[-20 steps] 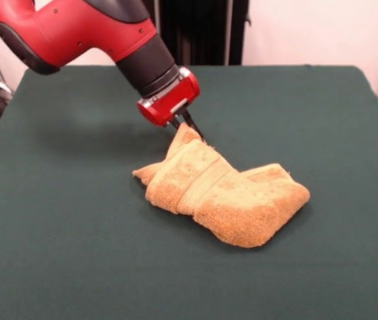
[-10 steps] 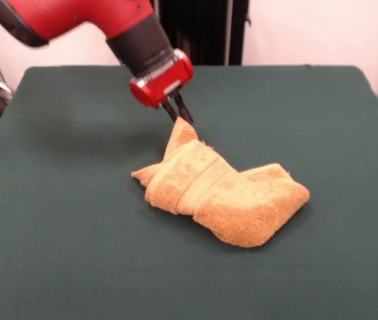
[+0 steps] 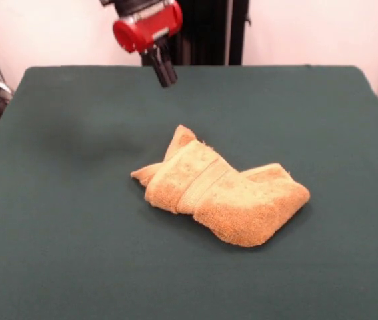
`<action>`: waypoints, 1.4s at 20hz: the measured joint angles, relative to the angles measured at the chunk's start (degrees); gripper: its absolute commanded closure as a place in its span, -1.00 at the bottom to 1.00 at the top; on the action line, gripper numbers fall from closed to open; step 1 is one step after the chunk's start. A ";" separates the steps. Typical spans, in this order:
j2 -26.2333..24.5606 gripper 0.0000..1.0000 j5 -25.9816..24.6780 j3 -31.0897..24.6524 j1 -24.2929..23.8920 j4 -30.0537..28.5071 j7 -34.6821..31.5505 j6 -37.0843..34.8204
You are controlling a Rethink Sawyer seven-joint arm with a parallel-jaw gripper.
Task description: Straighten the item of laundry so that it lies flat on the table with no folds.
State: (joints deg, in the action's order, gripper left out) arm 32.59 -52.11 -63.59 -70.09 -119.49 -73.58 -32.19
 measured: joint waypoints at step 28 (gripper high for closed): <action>3.83 1.00 -5.09 19.00 18.70 0.07 -0.02 17.21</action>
State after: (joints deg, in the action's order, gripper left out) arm 36.42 -57.20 -44.59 -51.39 -119.42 -73.60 -14.97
